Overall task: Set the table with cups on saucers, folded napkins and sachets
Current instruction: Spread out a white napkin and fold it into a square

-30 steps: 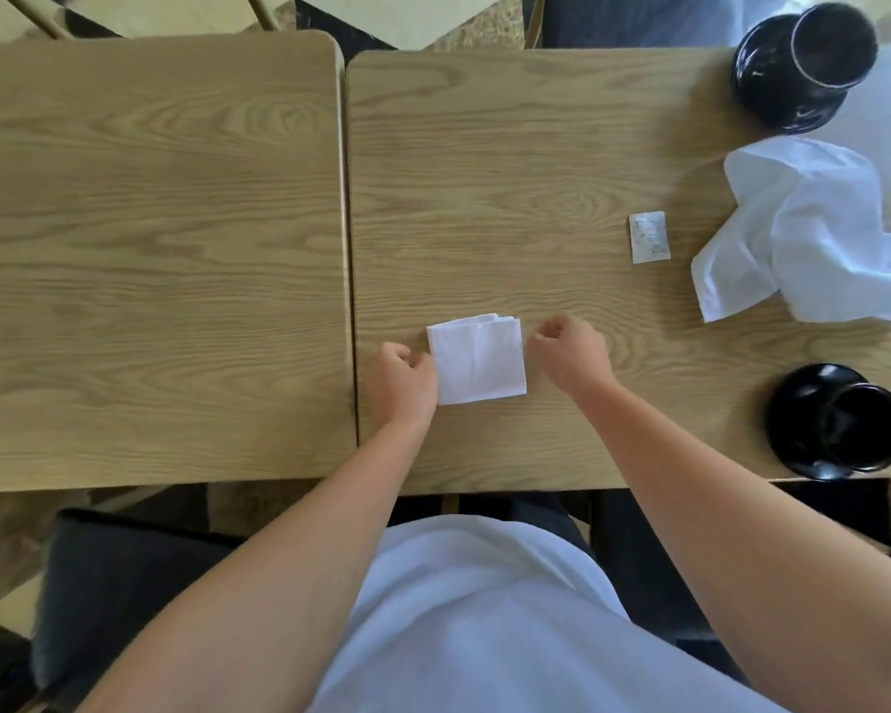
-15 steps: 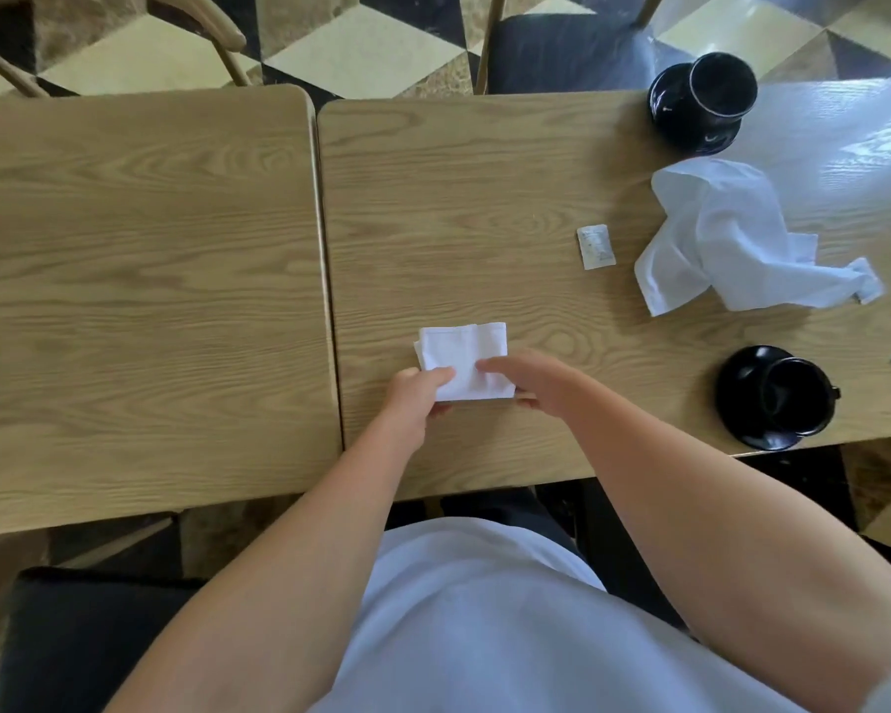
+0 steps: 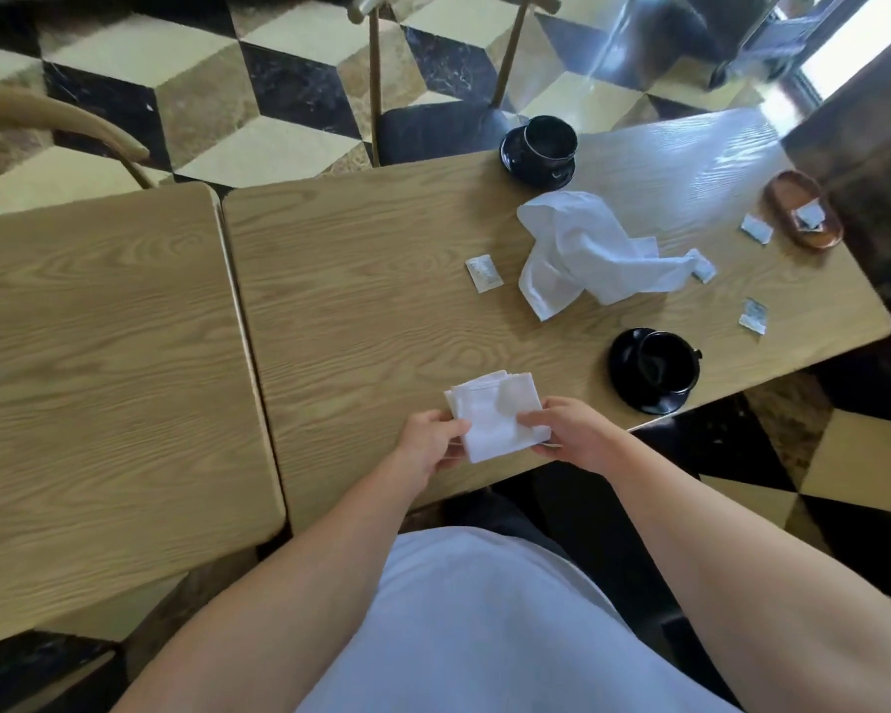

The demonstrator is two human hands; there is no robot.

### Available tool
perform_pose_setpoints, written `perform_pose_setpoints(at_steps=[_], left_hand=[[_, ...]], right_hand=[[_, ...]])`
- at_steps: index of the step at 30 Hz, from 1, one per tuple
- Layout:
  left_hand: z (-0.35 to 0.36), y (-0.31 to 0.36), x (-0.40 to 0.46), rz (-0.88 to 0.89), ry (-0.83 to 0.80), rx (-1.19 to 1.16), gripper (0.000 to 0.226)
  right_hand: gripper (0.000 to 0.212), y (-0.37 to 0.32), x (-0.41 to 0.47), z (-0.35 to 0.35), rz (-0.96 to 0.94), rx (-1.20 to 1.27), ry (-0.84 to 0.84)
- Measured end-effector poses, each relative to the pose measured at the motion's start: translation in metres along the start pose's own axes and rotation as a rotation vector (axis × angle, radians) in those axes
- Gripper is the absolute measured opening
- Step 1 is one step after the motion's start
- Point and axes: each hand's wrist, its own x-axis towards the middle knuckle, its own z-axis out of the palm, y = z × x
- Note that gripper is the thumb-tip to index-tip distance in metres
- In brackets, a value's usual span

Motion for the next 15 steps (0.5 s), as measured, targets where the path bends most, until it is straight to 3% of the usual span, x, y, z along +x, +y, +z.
perform_pose_setpoints(at_steps=[8,15], left_hand=[[0.089,0.008,0.032,0.038,0.146,0.240,0.011],[0.128,-0.006,0.054,0.003,0.313,0.292,0.008]], right_hand=[[0.026,0.014,0.030,-0.082,-0.015,0.056,0.121],[0.011,0.034,0.058,-0.109,-0.019,0.119,0.228]])
